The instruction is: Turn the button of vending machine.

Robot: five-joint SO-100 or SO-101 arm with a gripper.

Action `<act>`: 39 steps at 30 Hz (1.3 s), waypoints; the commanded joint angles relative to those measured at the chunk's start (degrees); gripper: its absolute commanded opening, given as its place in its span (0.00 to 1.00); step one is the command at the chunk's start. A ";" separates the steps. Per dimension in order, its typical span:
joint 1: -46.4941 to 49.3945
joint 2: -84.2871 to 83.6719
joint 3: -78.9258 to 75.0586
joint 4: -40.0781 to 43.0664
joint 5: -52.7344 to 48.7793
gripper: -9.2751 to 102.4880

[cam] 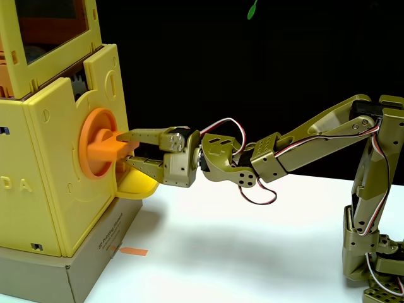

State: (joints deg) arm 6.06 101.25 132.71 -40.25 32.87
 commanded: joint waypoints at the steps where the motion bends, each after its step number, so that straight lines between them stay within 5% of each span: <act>1: 1.32 4.66 -0.35 0.35 23.03 0.07; 10: 1.41 7.29 3.25 4.83 67.32 0.08; 24: 0.79 9.32 5.27 3.96 64.78 0.08; 31: -1.23 10.37 6.50 3.60 68.29 0.34; 39: 0.00 20.39 13.36 7.12 68.82 0.35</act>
State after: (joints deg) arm 5.45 116.10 144.14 -34.54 102.22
